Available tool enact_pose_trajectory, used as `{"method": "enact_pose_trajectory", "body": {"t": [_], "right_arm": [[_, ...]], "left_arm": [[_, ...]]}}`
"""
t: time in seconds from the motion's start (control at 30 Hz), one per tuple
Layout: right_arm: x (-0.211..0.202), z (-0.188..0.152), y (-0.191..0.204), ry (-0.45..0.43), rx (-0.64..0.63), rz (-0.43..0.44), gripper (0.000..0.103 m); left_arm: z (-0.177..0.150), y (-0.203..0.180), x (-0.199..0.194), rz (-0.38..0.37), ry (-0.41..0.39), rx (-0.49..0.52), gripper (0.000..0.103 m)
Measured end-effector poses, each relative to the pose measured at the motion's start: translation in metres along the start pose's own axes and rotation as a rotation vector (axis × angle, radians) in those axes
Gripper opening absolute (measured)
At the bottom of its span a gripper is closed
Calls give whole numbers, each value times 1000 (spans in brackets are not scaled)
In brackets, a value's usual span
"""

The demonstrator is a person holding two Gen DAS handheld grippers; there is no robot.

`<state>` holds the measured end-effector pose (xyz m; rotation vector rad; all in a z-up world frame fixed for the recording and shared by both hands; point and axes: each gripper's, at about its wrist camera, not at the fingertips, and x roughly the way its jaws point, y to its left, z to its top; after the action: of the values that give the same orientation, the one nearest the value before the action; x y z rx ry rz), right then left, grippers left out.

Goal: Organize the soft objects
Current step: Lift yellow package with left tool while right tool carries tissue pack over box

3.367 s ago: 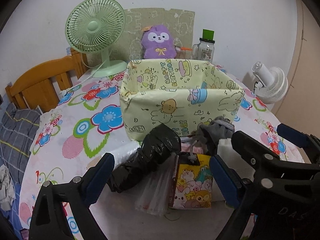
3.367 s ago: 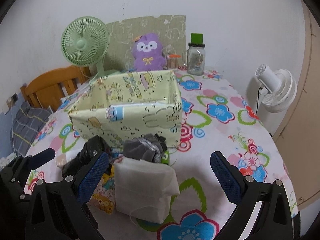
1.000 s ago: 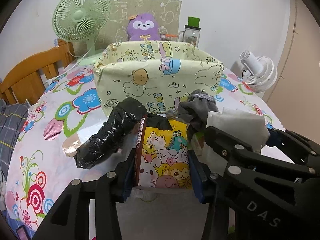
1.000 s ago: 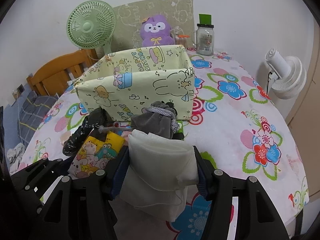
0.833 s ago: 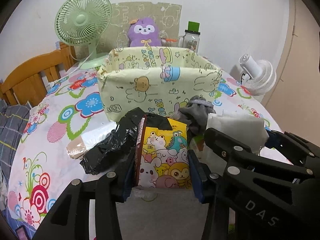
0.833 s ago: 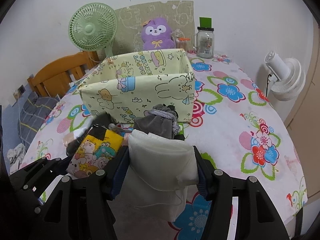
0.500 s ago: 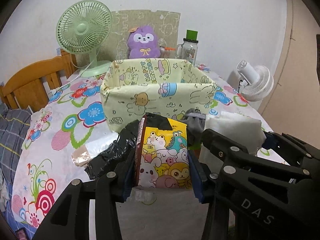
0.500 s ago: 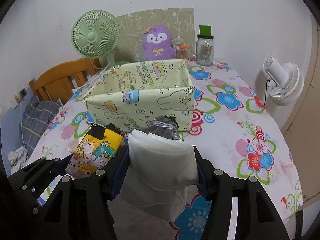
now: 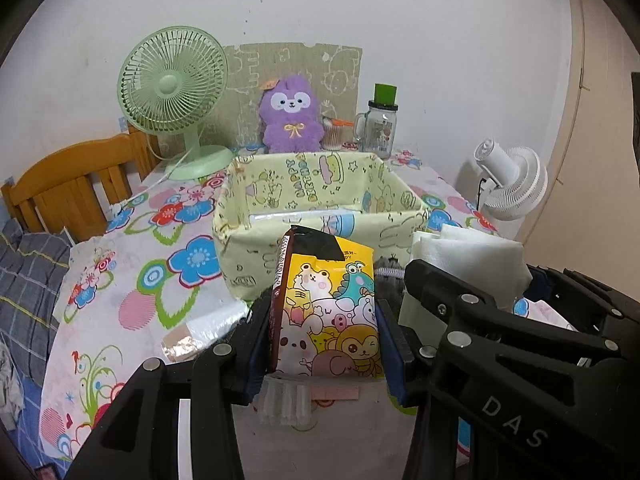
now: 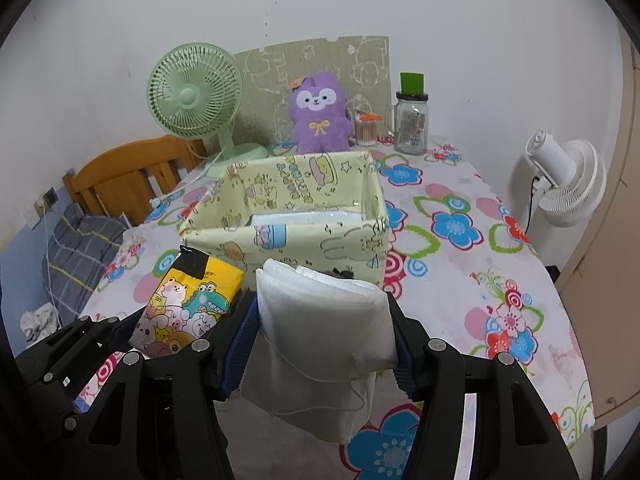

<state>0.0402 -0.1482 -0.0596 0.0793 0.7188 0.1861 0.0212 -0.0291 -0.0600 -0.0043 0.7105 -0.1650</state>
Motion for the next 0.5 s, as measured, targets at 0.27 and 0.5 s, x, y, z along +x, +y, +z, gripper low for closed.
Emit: {"method": "enact_pose_trajectory", "body": {"t": [0.27, 0.5], "right_arm": [[-7, 14, 0, -24, -7, -4, 63], [-12, 28, 0, -43, -9, -4, 63]], "left_arm": [[14, 0, -4, -5, -25, -3, 50], [29, 0, -7, -6, -42, 0, 50]]}}
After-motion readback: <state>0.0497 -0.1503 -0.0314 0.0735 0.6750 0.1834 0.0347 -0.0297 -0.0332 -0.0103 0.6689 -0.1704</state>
